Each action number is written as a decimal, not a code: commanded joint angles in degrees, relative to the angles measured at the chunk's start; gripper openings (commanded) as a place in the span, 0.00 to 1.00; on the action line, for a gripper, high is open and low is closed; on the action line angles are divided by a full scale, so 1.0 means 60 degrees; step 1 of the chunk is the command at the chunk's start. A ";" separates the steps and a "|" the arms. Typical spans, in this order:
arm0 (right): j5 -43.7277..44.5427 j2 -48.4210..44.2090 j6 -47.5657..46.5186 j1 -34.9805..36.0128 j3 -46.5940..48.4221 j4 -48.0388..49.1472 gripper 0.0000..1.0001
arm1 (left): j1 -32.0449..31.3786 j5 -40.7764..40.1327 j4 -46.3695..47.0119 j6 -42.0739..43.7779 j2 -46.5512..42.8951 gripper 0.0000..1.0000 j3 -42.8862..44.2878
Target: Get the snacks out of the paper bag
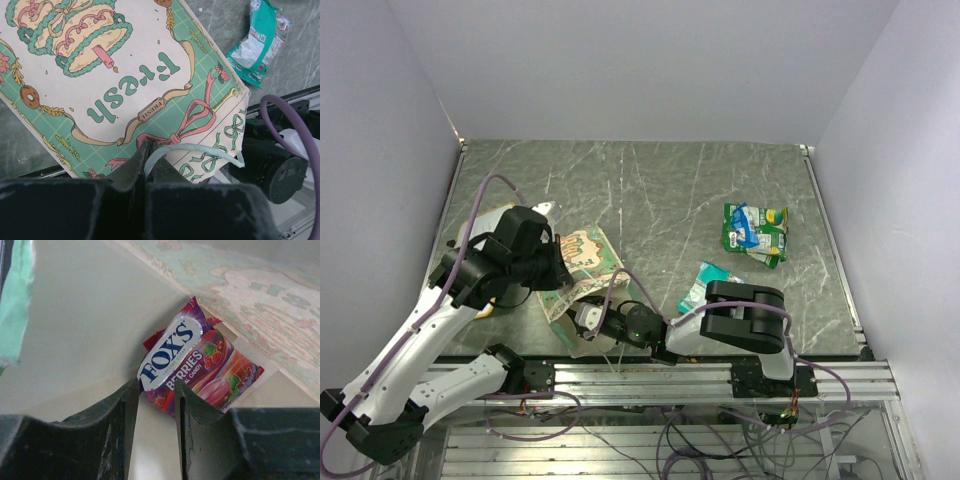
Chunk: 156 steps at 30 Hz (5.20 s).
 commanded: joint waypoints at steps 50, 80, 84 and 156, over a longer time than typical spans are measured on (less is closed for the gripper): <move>-0.2552 0.0883 -0.5732 -0.1161 0.2166 -0.3276 0.89 | 0.0048 0.1282 0.1375 0.0718 0.1038 0.07 0.0944; -0.3385 0.2233 -0.5158 -0.2253 0.4686 -0.4733 0.38 | 0.0048 0.1905 0.1509 0.1061 0.1125 0.07 0.1073; -0.3366 0.2134 -0.5101 -0.2334 0.4609 -0.4717 0.25 | 0.0048 0.1821 0.1473 0.0997 0.1074 0.07 0.1064; -0.0164 0.1543 -0.2261 -0.2513 0.3175 -0.2655 0.81 | 0.0062 0.0314 0.1003 -0.0039 0.0062 0.07 0.0756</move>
